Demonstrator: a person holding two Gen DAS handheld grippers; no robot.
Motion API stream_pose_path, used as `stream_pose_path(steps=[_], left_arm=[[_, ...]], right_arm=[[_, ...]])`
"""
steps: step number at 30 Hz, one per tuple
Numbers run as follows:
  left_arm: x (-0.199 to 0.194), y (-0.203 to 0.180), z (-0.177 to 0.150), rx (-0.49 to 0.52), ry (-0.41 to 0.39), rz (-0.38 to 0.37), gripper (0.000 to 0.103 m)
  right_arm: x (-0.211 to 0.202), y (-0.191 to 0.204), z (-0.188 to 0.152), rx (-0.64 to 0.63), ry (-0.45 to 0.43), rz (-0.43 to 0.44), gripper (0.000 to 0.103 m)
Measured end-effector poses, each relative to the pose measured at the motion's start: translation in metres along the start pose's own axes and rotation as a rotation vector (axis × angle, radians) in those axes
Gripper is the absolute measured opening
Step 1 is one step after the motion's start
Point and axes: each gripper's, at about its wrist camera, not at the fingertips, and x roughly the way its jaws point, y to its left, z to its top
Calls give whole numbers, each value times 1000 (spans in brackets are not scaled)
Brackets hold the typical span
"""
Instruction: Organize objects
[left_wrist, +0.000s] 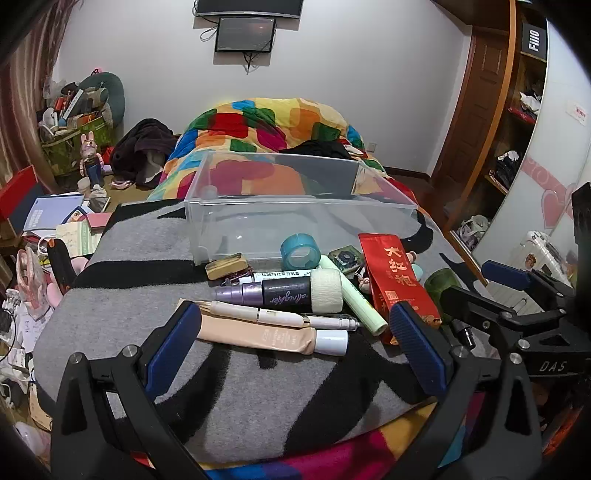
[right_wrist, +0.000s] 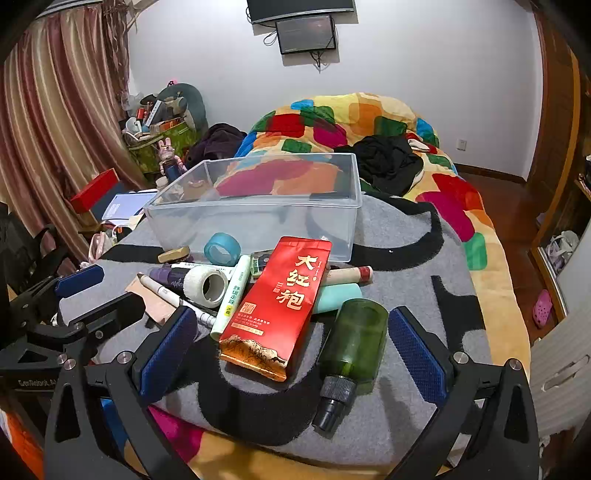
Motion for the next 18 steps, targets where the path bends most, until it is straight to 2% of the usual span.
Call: stream_pose_path(steps=[18], left_arm=[[-1,0,1,2,-4,5,103]], right_arm=[[2,-1,-1,2,8,5,103]])
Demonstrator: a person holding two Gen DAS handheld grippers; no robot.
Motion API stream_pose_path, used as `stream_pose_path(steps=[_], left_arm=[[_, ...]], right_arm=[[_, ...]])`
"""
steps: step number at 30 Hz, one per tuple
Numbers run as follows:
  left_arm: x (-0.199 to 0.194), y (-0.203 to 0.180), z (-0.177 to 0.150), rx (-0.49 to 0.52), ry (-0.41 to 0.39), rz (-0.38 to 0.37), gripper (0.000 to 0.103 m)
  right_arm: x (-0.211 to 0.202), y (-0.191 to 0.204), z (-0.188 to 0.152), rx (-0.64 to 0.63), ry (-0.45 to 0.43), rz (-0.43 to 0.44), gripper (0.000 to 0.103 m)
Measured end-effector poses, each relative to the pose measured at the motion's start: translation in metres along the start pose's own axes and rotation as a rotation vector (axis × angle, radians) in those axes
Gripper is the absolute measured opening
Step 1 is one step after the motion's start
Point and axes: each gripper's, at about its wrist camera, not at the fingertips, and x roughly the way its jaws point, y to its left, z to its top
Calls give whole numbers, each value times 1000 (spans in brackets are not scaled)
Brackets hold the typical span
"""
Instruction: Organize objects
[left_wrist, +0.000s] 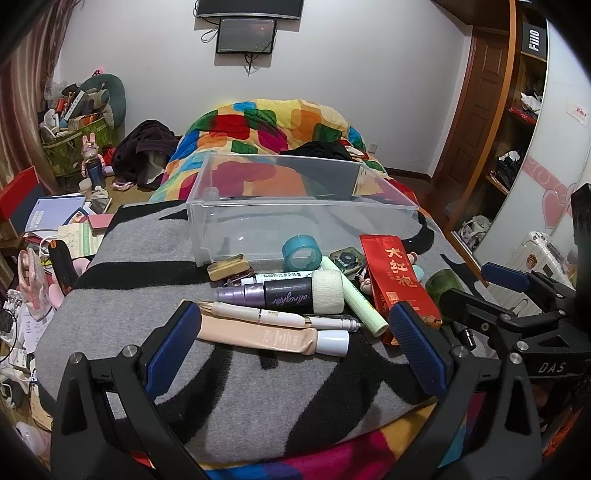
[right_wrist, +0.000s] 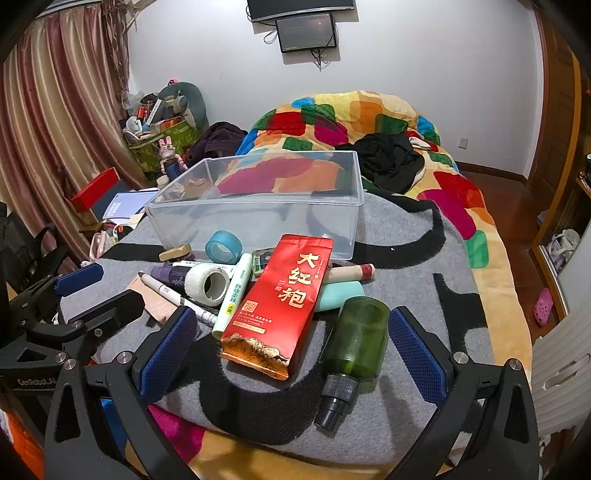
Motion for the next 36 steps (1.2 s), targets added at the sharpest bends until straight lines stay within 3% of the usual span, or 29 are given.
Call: stream_pose_path(steps=[36], left_arm=[[2,-1,-5,-1,16,-10,103]], right_arm=[[5,-1,-4,18,18,10,103]])
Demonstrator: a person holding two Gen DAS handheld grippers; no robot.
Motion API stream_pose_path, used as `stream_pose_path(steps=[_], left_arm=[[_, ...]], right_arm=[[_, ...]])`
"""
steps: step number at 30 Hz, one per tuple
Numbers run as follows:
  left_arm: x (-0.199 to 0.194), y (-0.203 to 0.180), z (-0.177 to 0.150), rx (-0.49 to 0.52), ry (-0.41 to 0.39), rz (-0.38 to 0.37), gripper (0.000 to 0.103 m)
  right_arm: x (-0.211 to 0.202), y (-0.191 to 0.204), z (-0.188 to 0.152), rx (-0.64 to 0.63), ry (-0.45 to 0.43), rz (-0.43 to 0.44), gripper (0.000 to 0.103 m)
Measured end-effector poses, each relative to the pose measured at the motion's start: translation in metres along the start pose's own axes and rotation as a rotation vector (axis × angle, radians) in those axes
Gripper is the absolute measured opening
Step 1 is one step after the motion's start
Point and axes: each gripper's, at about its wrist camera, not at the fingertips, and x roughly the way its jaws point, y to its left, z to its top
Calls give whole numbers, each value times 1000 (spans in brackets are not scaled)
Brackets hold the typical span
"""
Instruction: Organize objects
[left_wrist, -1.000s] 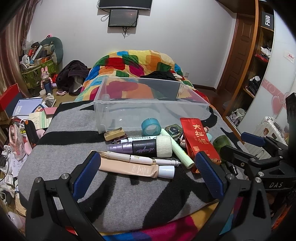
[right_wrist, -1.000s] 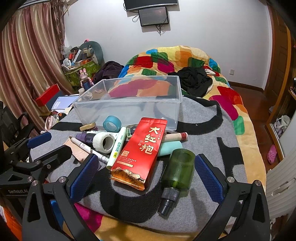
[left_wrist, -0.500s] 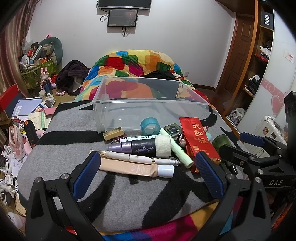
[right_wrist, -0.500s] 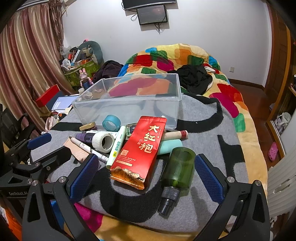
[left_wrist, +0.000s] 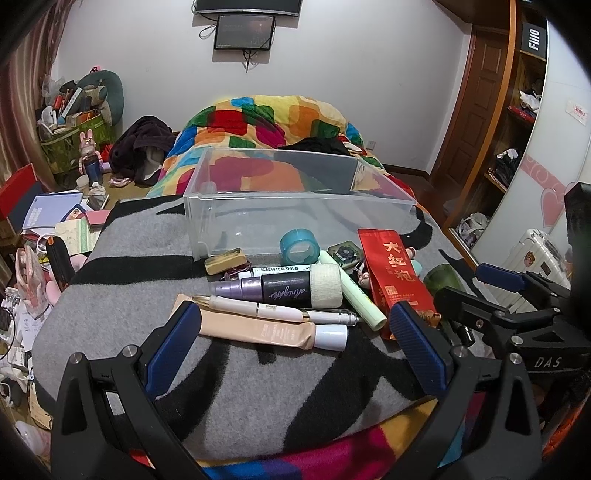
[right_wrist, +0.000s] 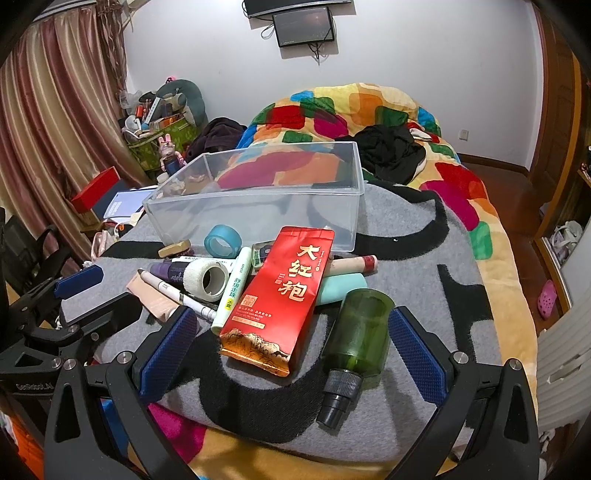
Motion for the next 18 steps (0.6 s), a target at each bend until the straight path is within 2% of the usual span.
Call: stream_pose_path(steps=[8,10,15,18], left_arm=[[4,9,0,-14,4,-5,103],[5,11,1,-13,8,0,94],[8,18,7,-7,14,26,90],[10,27,13,-19,14,37,86]], right_arm=[[4,-7,0,12,2,-1,103],[6,-11,1,20,4,-4,103],[10,-23,1,41,17,-10,100],[10,-30,0,43,20,-29,94]])
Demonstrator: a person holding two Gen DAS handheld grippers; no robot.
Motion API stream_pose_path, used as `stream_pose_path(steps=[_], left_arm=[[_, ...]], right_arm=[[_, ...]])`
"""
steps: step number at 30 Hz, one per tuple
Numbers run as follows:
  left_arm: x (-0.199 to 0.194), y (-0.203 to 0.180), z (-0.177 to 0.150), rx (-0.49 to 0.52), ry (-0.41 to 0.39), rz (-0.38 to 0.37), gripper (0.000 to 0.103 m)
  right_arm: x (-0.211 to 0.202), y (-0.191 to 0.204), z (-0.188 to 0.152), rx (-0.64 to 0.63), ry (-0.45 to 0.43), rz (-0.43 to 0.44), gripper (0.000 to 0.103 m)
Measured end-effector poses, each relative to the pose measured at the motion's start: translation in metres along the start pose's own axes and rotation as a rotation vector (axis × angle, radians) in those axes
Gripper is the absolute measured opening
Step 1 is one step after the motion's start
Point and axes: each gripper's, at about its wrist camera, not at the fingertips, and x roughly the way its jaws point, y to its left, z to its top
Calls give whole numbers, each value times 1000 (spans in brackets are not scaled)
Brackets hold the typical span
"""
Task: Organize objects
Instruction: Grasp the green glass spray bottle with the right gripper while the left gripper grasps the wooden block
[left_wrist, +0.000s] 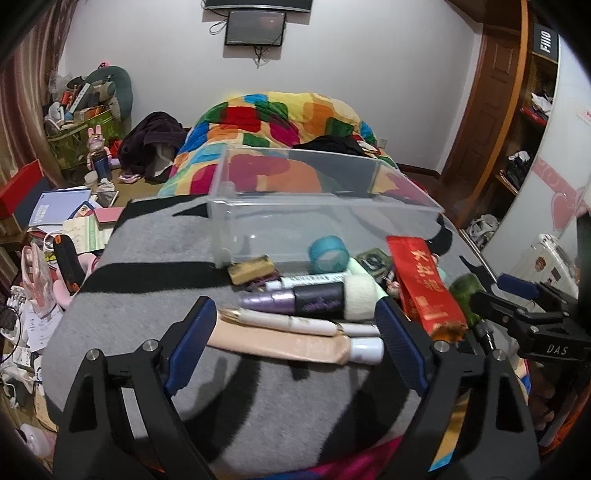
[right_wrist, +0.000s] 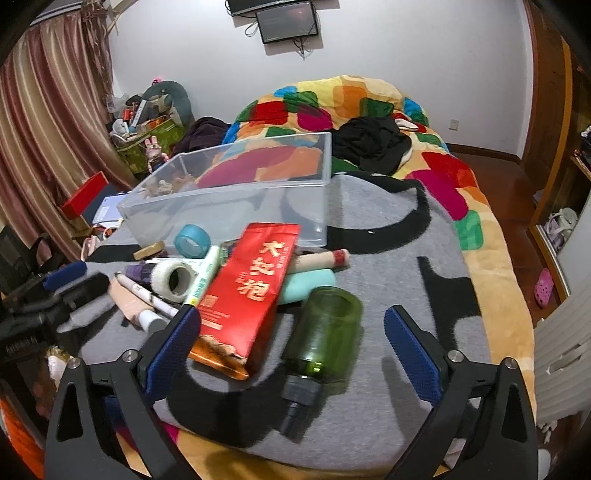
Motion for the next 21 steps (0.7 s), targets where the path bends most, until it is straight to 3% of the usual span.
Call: stream_pose_path(steps=[11,15,19,21], left_arm=[[48,36,29,-62,122,52,77],[68,45,31,-96,169,62,73],[84,52,30,-135,215,55,65],[87,53,29,-152,219,37,64]], right_arm=[[9,-24,-7,48,52,-21,77],[17,-24,-11,43,80,-14,63],[23,-26,-16,59,107,-2,43],[25,-28,-18,71,113,4,39]])
